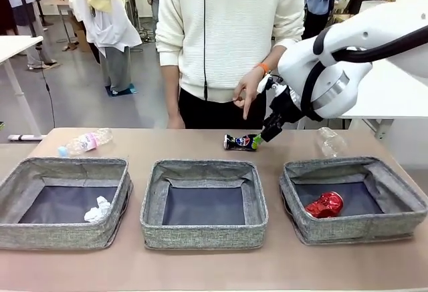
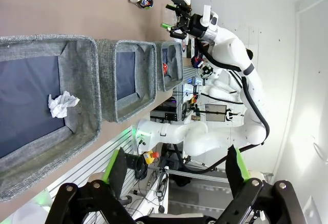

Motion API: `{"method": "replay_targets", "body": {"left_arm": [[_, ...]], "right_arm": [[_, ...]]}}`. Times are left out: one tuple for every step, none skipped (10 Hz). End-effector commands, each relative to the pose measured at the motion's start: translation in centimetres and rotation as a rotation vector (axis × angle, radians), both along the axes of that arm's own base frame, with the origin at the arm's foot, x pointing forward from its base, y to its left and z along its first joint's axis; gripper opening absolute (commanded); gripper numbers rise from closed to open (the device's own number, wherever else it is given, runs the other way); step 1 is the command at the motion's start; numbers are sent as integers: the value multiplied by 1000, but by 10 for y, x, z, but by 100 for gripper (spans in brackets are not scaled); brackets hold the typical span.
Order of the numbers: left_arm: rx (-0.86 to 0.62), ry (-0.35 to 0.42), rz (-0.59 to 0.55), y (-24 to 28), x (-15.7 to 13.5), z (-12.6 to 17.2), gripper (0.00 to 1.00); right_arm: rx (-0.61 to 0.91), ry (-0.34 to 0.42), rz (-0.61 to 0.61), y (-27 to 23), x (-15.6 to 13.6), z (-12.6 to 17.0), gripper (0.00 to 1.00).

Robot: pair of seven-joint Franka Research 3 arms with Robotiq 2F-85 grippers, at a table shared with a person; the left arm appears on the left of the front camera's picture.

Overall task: Sort the waste into the appropriate baskets.
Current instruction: Pick up the waste item pointed out by the person.

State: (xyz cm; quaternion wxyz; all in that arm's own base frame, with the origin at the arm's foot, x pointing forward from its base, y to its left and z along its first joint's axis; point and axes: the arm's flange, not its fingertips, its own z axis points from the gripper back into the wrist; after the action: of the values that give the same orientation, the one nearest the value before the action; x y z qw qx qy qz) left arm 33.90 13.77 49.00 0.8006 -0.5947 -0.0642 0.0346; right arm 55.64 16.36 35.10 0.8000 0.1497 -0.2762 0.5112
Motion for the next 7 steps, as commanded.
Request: {"method": "replay_targets", "body": {"left_arm": [[-14,-3,10,0,0,3,100],[-14,-3,10,0,0,3,100],[-14,-3,10,0,0,3,100],[-14,-3,10,0,0,3,100],[-14,-3,10,0,0,3,100],[-14,-3,10,0,0,3,100],[-14,-3,10,0,0,3,100]], "right_arm": [[-10,-68,41,-5,15,-16,100],[-5,-82,51,-5,20,-21,100],[3,-98,57,-4,26,-25,100],[3,-122,72,-3,31,-29,100],[8,-123,76,-2,37,-36,100],[9,-115,103,2,44,-44,100],[0,-103,109,6,49,-52,100]]}}
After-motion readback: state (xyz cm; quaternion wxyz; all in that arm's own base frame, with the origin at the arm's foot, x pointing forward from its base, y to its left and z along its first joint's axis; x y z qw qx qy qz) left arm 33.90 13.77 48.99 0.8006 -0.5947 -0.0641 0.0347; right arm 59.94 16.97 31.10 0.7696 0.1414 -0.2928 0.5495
